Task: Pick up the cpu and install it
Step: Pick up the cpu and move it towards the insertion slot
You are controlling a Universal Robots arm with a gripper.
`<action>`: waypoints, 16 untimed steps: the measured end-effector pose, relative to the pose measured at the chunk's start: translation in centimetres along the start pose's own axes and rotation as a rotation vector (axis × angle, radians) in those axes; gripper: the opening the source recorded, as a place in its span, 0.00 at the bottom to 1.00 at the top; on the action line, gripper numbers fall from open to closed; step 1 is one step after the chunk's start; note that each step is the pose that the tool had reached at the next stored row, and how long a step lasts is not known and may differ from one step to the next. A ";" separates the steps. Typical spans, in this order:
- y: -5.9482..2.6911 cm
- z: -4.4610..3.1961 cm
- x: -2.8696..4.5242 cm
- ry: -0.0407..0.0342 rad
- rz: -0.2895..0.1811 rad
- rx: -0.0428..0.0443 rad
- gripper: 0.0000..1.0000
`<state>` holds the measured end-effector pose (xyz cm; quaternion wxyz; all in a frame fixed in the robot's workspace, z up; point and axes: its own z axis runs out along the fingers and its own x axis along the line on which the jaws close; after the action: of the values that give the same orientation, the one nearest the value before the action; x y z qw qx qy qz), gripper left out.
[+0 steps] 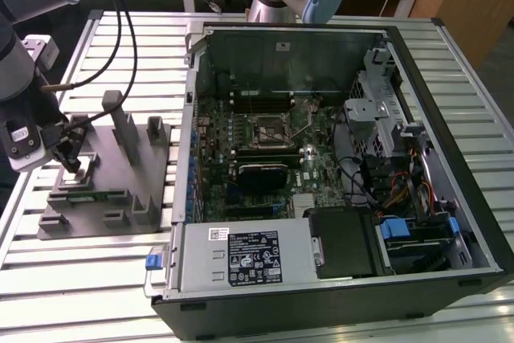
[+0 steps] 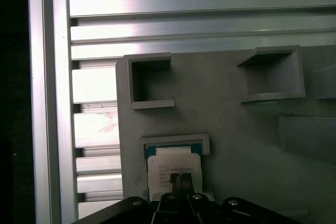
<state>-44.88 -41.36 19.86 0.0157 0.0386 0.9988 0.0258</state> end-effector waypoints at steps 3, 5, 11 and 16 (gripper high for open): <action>0.00 0.04 0.01 -0.0001 0.000 -0.0001 0.11; 0.00 0.04 0.01 0.0000 0.000 -0.0001 0.11; 0.00 0.04 0.01 -0.0001 0.000 -0.0001 0.11; 0.00 0.04 0.01 -0.0001 0.000 -0.0001 0.29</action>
<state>-44.89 -41.35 19.81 0.0158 0.0384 0.9988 0.0258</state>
